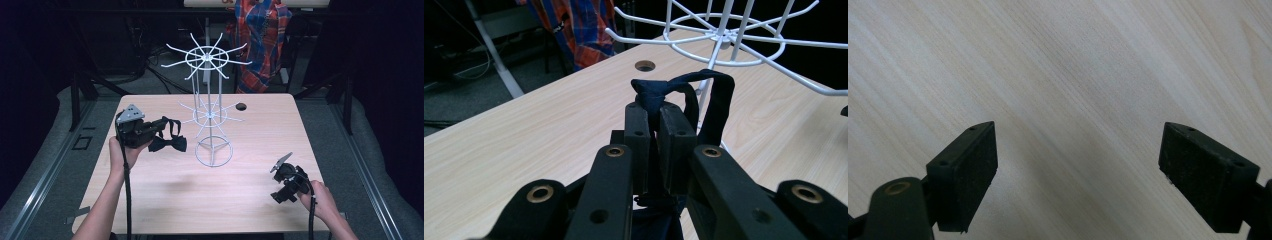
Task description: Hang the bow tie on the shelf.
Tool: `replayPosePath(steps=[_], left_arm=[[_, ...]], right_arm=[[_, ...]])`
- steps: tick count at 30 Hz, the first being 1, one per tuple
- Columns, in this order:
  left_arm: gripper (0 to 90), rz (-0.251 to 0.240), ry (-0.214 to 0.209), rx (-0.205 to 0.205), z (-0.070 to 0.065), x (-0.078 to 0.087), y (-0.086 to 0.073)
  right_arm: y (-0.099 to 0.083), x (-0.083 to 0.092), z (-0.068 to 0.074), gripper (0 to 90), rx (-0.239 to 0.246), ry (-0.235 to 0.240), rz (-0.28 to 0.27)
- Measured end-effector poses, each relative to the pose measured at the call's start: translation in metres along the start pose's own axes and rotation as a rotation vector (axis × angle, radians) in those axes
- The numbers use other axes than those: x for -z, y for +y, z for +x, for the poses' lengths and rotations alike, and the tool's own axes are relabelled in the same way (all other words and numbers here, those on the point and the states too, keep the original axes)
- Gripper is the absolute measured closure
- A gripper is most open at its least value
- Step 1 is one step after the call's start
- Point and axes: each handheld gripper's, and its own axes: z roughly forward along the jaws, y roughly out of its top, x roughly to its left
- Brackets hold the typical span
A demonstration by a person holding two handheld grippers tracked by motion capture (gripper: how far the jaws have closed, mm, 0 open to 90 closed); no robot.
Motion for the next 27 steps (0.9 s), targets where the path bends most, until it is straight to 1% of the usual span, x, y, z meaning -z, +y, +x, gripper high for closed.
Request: replayPosePath(steps=[3, 5, 10, 13, 17, 22, 23, 26, 27], left_arm=[[83.8, 0.006, -0.001, 0.002, -0.001, -0.005, 0.000], [83.9, 0.012, 0.000, 0.004, -0.001, -0.007, 0.000], [83.8, 0.021, -0.006, 0.003, -0.002, -0.012, 0.000], [83.8, 0.029, -0.018, 0.000, -0.005, -0.016, -0.001], [83.8, 0.056, -0.037, -0.020, -0.010, -0.025, -0.003], [83.6, 0.069, -0.047, -0.026, -0.013, -0.033, -0.006], [83.7, 0.076, -0.049, -0.027, -0.014, -0.034, -0.006], [83.6, 0.077, -0.070, -0.027, -0.017, -0.040, -0.007], [83.6, 0.077, -0.070, -0.027, -0.017, -0.040, -0.007]], right_arm=[[0.000, 0.001, 0.000, 15.4, 0.005, -0.009, 0.003], [0.000, 0.001, 0.000, 15.4, 0.000, -0.002, 0.001], [0.000, 0.001, 0.000, 15.4, 0.004, -0.009, 0.006], [0.000, 0.000, 0.000, 15.4, 0.000, -0.001, 0.001], [0.000, 0.000, 0.000, 15.4, -0.004, 0.005, -0.003], [-0.001, -0.001, 0.000, 15.4, -0.004, 0.006, -0.002], [-0.001, 0.000, 0.000, 15.4, 0.001, 0.000, 0.003], [-0.001, -0.001, 0.000, 15.5, -0.001, 0.000, 0.005], [-0.001, -0.001, 0.000, 15.5, -0.001, 0.000, 0.005]])
